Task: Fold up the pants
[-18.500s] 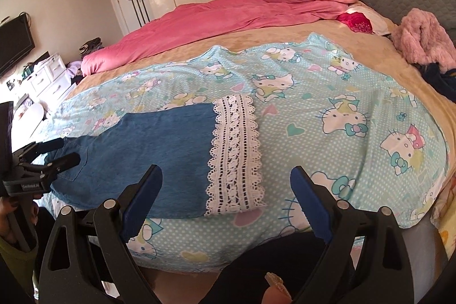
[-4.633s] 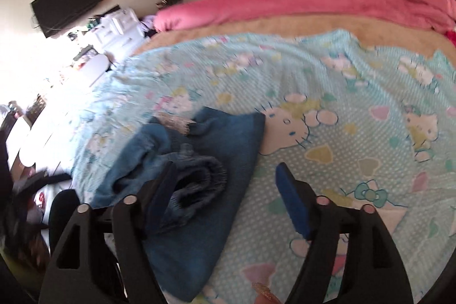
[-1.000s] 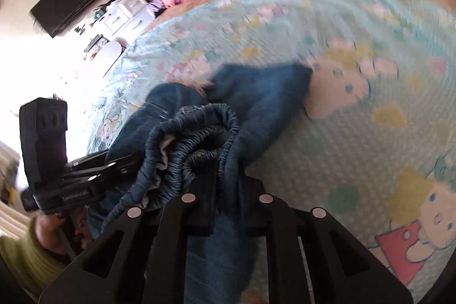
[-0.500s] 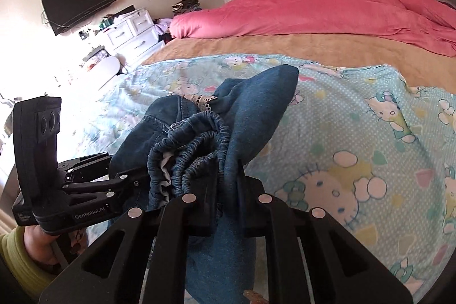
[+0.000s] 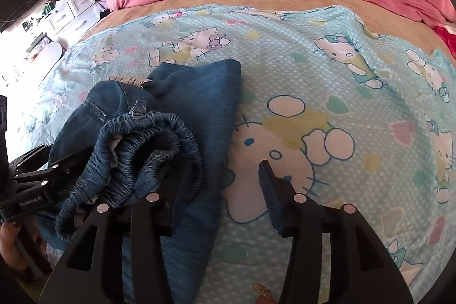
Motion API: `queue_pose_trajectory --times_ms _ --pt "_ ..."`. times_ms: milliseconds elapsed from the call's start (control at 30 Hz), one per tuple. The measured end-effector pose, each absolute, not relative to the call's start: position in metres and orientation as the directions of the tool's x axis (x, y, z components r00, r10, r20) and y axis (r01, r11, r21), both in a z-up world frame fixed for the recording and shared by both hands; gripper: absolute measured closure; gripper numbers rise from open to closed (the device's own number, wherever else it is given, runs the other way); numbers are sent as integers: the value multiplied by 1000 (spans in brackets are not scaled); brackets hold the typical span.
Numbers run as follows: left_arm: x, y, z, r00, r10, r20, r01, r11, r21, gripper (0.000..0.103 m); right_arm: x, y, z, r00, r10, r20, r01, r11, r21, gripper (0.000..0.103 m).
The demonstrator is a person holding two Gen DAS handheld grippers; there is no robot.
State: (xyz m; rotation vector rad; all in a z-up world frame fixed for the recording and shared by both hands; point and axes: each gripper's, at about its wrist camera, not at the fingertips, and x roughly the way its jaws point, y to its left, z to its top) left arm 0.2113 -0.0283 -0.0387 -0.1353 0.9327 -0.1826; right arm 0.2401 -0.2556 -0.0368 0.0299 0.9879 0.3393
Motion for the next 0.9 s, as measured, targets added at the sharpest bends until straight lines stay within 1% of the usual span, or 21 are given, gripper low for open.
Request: queue_pose_trajectory --times_ms 133,167,200,233,300,433,467,500,700,900 --pt "208 -27 -37 583 -208 -786 94 977 -190 34 235 -254 -30 528 281 -801 -280 949 148 56" --pt "208 -28 -36 583 -208 -785 93 977 -191 30 232 -255 -27 536 281 -796 -280 949 146 53" --pt "206 -27 -34 586 -207 -783 92 977 -190 26 228 -257 -21 550 281 -786 -277 950 146 39" --pt "203 -26 -31 592 -202 -780 90 979 -185 24 224 -260 -16 569 279 -773 -273 951 143 29" --pt "195 -24 -23 615 -181 -767 82 983 -166 9 212 -267 -3 611 279 -741 -270 953 136 27" --pt "174 -23 -1 643 -178 -745 82 983 -165 9 187 -277 23 673 290 -681 -274 952 135 26" --pt "169 -22 3 650 -181 -738 83 982 -168 9 179 -279 29 687 292 -665 -275 952 135 19" --pt "163 -21 9 661 -182 -728 83 982 -171 9 168 -283 37 711 289 -642 -268 954 132 4" --pt "119 -24 43 739 -149 -657 77 987 -138 9 123 -291 65 764 319 -560 -285 947 150 4" --pt "78 -25 63 781 -139 -609 83 989 -120 9 87 -291 81 789 317 -525 -290 947 136 4"
